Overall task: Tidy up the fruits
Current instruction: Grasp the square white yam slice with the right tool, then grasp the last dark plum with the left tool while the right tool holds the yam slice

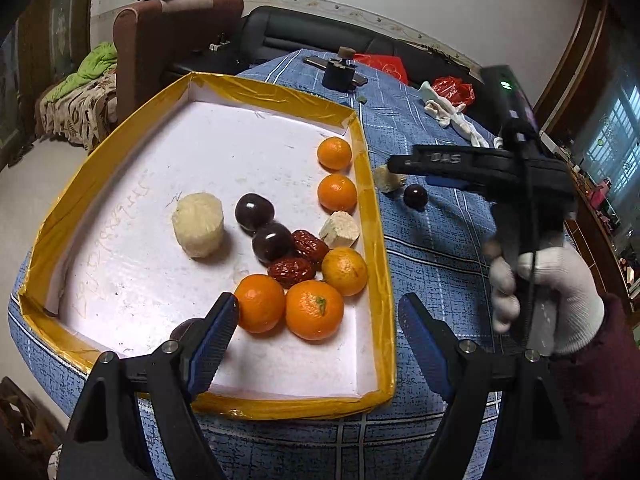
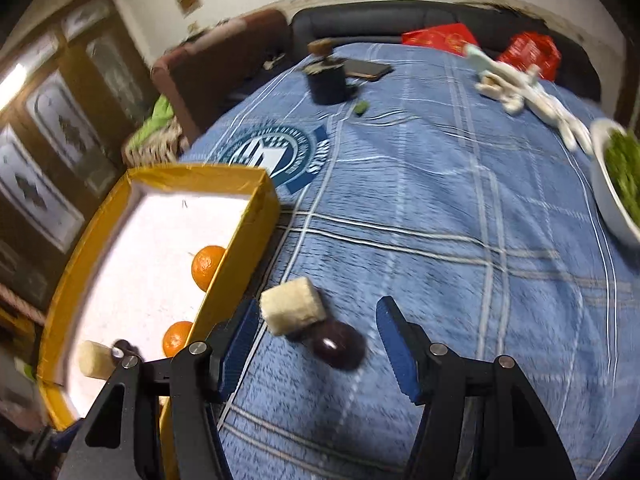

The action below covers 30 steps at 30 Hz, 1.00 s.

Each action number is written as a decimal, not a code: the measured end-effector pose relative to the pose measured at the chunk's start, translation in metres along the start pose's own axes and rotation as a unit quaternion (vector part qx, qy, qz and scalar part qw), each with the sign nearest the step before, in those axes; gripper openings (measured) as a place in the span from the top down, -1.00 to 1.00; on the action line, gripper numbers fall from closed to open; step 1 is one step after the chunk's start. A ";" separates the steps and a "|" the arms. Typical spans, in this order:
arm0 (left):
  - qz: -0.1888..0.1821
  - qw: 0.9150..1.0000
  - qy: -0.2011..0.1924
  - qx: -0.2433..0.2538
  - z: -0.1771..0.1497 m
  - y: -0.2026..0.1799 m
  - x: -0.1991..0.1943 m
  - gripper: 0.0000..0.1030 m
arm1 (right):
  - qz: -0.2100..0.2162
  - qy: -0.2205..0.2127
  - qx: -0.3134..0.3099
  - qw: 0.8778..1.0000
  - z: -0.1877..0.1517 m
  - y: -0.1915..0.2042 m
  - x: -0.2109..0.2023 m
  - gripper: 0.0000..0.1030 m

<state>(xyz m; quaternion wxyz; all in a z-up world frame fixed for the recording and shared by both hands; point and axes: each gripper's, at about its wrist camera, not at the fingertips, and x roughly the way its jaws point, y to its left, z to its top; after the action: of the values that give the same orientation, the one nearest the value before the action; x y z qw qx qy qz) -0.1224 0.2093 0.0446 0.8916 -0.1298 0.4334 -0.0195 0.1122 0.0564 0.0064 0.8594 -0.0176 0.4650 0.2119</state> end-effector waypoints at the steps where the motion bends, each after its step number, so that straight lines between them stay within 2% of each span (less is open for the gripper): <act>1: 0.001 1.000 -0.001 0.000 0.000 0.000 0.000 -0.59 | -0.009 0.004 -0.016 1.000 0.001 0.006 0.005 -0.29; 4: -0.001 1.000 -0.002 -0.002 0.001 0.001 0.001 -0.61 | -0.019 0.013 -0.033 0.999 0.000 0.012 0.016 -0.26; 5: -0.001 1.000 -0.002 -0.002 0.001 0.000 0.001 -0.61 | -0.018 0.015 -0.034 0.999 -0.001 0.012 0.019 -0.17; 6: -0.002 1.000 -0.002 -0.001 0.001 0.000 0.001 -0.61 | -0.019 0.015 -0.033 0.999 -0.002 0.012 0.020 0.07; 9: -0.003 1.000 -0.003 -0.001 0.001 -0.002 0.001 -0.61 | -0.011 -0.003 -0.024 1.000 -0.004 0.009 0.010 0.32; 13: -0.005 1.000 -0.005 -0.007 0.003 -0.001 0.000 -0.61 | -0.004 -0.030 0.000 1.000 -0.008 -0.006 -0.013 0.32; 18: -0.011 1.000 -0.010 0.002 0.005 -0.011 -0.003 -0.61 | -0.006 -0.050 0.028 0.998 -0.029 -0.039 -0.046 0.32; 22: -0.052 0.997 -0.006 0.049 0.009 -0.043 -0.006 -0.59 | -0.001 -0.052 0.058 0.997 -0.050 -0.066 -0.060 0.32; 23: -0.060 0.996 -0.009 0.063 0.011 -0.052 -0.007 -0.55 | 0.002 -0.053 0.067 0.996 -0.056 -0.073 -0.063 0.32; 25: -0.080 0.993 -0.013 0.091 0.016 -0.074 -0.006 -0.29 | 0.004 -0.059 0.080 0.995 -0.063 -0.085 -0.067 0.32; 26: -0.087 0.991 -0.011 0.099 0.020 -0.083 -0.003 -0.22 | 0.003 -0.062 0.085 0.994 -0.066 -0.090 -0.068 0.32; 28: -0.091 0.990 -0.005 0.107 0.031 -0.096 0.010 -0.02 | 0.006 -0.068 0.093 0.993 -0.070 -0.099 -0.069 0.32; 30: -0.080 0.990 0.001 0.116 0.040 -0.105 0.023 0.03 | 0.014 -0.068 0.100 0.993 -0.074 -0.107 -0.068 0.32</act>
<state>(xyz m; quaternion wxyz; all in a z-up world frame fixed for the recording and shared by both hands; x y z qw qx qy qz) -0.0691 0.1128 0.0768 0.8958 -0.0592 0.4173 -0.1410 0.0626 -0.0815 0.0013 0.8835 0.0894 0.4241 0.1775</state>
